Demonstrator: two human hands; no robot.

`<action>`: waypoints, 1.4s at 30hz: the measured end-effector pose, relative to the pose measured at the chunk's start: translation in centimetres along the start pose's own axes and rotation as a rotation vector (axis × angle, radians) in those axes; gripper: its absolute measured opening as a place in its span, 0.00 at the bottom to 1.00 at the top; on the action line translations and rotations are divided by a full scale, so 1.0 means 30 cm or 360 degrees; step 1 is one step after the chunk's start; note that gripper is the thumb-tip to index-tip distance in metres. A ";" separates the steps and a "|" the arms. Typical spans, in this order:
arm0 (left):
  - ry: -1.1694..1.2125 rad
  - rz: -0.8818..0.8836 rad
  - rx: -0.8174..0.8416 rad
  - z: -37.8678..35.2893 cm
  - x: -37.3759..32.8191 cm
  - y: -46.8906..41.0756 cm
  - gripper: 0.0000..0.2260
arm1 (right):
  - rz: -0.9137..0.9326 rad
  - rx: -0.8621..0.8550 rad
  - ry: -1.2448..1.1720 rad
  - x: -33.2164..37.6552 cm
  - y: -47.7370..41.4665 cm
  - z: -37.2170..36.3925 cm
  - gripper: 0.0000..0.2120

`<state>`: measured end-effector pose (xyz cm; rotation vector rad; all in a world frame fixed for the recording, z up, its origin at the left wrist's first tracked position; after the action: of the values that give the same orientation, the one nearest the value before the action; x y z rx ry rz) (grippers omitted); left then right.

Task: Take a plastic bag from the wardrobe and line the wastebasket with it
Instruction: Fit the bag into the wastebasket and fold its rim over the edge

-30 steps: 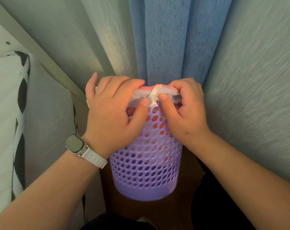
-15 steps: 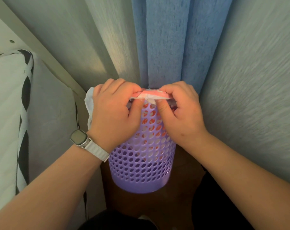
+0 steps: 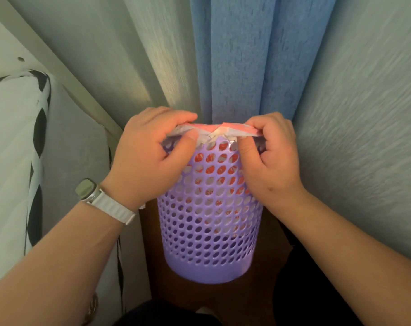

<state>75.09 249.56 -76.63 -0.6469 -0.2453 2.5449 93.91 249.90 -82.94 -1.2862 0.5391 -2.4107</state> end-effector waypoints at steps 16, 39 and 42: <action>-0.0384 -0.0048 -0.0023 -0.060 -0.037 -0.007 0.11 | -0.0067 -0.0021 0.0058 0.039 0.014 -0.018 0.03; -0.0210 -0.0093 -0.0107 -0.045 0.020 0.008 0.10 | -0.0069 0.0013 -0.0105 -0.042 -0.014 0.018 0.08; -0.0326 -0.0135 -0.0107 -0.045 -0.002 0.021 0.11 | -0.0051 -0.0027 -0.0055 -0.031 -0.015 0.016 0.08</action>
<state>75.54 249.07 -77.96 -0.3905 -0.4213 2.5300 94.76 250.65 -83.14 -1.3507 0.5339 -2.4102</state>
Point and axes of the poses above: each hand's wrist, its own y-axis away from the middle knuckle, its own z-axis out of the back of the hand, x = y × z, the point moved 2 cm from there along -y, towards the middle knuckle, and after that the axes turned 15 degrees about x, right-handed, at the moved point
